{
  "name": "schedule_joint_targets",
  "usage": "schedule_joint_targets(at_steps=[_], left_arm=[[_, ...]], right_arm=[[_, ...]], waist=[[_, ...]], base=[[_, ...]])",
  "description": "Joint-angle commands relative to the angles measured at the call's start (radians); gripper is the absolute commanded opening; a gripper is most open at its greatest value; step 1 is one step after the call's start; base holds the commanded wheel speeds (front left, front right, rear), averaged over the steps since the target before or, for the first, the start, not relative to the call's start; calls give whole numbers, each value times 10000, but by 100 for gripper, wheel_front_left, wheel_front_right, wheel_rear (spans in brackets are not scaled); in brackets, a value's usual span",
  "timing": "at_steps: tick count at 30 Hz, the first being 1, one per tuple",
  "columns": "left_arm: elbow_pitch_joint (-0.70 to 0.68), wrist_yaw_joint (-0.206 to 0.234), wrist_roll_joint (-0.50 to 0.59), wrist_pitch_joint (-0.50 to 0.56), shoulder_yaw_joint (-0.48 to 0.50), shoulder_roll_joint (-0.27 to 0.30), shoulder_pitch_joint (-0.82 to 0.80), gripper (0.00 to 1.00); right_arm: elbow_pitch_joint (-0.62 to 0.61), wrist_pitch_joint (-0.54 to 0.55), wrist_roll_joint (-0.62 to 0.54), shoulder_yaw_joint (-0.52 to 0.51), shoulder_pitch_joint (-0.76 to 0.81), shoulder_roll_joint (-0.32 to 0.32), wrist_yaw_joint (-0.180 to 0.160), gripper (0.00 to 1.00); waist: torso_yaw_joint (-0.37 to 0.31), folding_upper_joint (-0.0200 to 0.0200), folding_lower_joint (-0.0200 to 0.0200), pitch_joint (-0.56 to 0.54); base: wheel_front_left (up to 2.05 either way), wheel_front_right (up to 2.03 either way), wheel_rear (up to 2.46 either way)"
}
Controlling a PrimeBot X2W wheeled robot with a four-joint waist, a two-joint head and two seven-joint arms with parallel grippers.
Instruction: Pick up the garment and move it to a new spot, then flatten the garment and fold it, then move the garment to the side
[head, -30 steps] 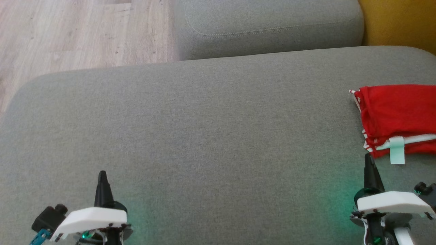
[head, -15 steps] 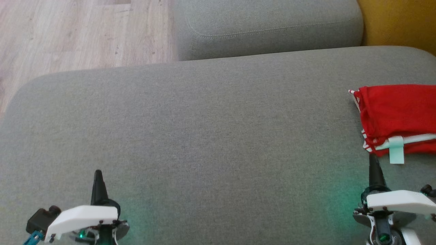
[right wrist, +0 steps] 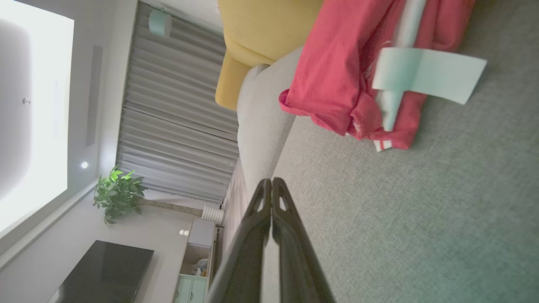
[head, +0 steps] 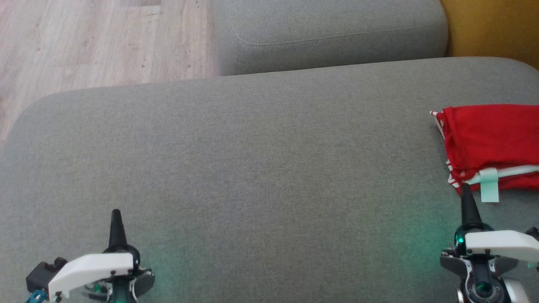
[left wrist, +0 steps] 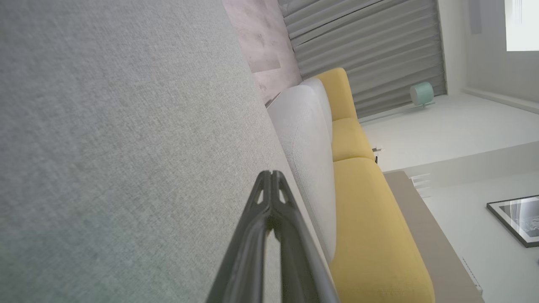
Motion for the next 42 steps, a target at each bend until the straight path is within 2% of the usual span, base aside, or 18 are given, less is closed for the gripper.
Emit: schedule_joint_targets(at_steps=[1, 34, 42], left_arm=[[-391, -91, -199, 68, 343, 61, -487, 0], [-701, -411, -3258, 1039, 1102, 83, -538, 0], [-702, -412, -3267, 1041, 1104, 83, -538, 0]], right_arm=[[-397, 68, 252, 91, -496, -47, -5, 0], [-768, 1023, 3946, -268, -608, -60, -7, 0], [-769, 1026, 3957, -268, -608, -60, -7, 0]], waist=[[-1, 0, 0, -1], [-50, 0, 0, -36], [-51, 0, 0, -36]], base=[[0, 0, 0], [0, 0, 0], [0, 0, 0]])
